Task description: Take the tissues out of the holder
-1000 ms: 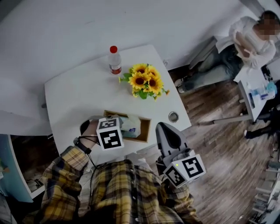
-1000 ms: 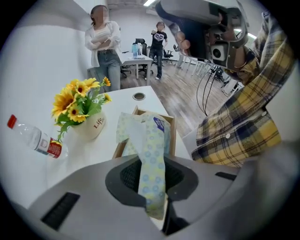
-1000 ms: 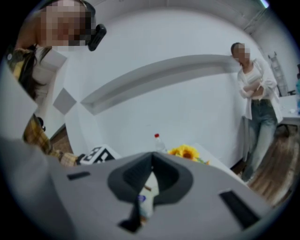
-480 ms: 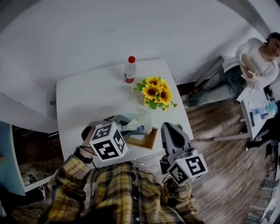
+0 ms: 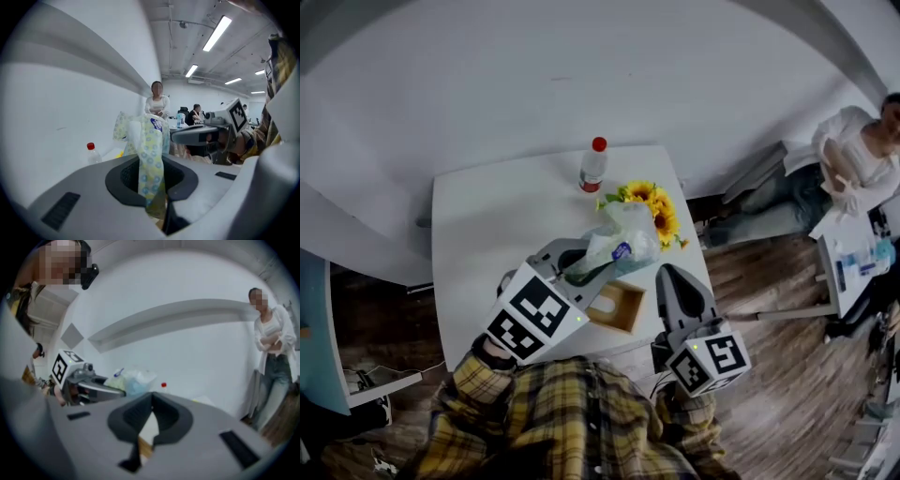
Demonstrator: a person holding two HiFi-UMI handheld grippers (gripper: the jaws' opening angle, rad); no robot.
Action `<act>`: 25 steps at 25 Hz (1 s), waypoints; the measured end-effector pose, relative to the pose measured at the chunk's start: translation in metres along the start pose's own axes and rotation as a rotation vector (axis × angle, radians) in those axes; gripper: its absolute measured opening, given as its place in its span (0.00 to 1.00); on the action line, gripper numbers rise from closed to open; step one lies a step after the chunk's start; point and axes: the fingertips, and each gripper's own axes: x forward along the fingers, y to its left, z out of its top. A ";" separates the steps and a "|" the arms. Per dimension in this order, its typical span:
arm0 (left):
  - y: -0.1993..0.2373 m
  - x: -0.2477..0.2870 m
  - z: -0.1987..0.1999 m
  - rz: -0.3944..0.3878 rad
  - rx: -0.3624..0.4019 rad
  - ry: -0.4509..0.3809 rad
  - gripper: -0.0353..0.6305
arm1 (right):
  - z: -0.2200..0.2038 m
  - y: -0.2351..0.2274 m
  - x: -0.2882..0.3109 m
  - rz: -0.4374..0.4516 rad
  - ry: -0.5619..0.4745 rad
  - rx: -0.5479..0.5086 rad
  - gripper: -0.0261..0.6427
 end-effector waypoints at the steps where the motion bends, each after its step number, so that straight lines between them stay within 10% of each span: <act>1: 0.003 -0.003 0.007 0.017 -0.014 -0.030 0.15 | 0.000 -0.001 0.001 -0.001 0.002 0.000 0.06; 14: 0.001 -0.039 0.062 0.129 -0.110 -0.313 0.15 | 0.014 0.000 0.002 0.011 -0.029 -0.028 0.06; 25: -0.003 -0.046 0.066 0.129 -0.124 -0.321 0.15 | 0.022 0.005 0.003 0.026 -0.041 -0.053 0.06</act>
